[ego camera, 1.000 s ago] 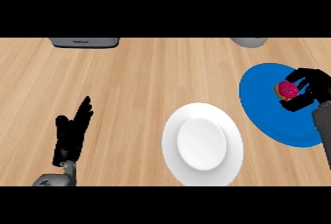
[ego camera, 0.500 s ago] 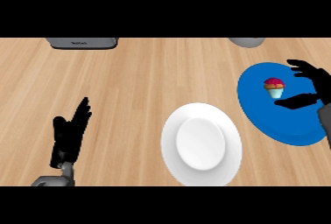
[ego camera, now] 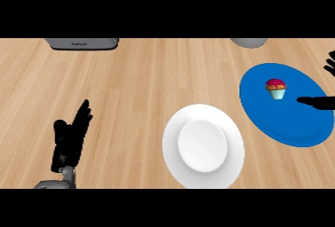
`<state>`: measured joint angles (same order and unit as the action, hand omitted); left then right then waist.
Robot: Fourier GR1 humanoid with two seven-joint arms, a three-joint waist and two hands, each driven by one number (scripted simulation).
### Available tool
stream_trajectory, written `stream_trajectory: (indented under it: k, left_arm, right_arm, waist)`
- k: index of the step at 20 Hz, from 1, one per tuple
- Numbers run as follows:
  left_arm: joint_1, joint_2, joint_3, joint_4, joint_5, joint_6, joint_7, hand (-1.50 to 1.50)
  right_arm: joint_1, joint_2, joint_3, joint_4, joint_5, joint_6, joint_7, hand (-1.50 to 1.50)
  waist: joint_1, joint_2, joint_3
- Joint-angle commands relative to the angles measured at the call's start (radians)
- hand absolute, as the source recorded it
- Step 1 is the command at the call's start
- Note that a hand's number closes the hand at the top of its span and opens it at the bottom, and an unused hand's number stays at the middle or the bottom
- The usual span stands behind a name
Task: Pick the cupcake from the plate and place it in the plate
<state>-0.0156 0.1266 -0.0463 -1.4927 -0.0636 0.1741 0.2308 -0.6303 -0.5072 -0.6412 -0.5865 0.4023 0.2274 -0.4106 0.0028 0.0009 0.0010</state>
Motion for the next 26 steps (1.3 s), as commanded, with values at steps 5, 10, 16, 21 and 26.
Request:
stream_trajectory:
  k: [5, 10, 16, 21, 26]
  left_arm:
    - [0.019, -0.017, -0.003, -0.002, -0.006, -0.015, -0.015, 0.00]
    - [-0.015, -0.013, 0.022, 0.065, -0.003, -0.038, -0.037, 0.00]
    - [0.004, -0.036, -0.001, 0.010, -0.042, -0.008, -0.009, 0.00]
    - [0.021, -0.031, -0.007, -0.061, -0.037, -0.025, 0.036, 0.00]
    - [-0.063, -0.035, 0.050, 0.102, -0.024, -0.027, -0.033, 0.00]
  right_arm:
    - [0.049, -0.077, -0.019, 0.107, -0.109, 0.110, -0.150, -1.50]
    - [0.040, -0.044, 0.049, 0.136, -0.105, 0.077, -0.221, -1.50]
    - [0.069, -0.006, 0.085, 0.155, -0.108, -0.038, -0.237, -1.50]
    - [0.008, -0.037, 0.109, 0.230, -0.080, -0.125, -0.211, -1.50]
    - [0.041, -0.105, 0.111, 0.263, -0.108, -0.073, -0.226, -1.50]
  waist:
    - [0.006, 0.002, 0.000]
    - [0.008, 0.003, 0.000]
    - [0.009, 0.001, 0.000]
    - [0.018, 0.004, 0.001]
    - [0.007, 0.004, 0.000]
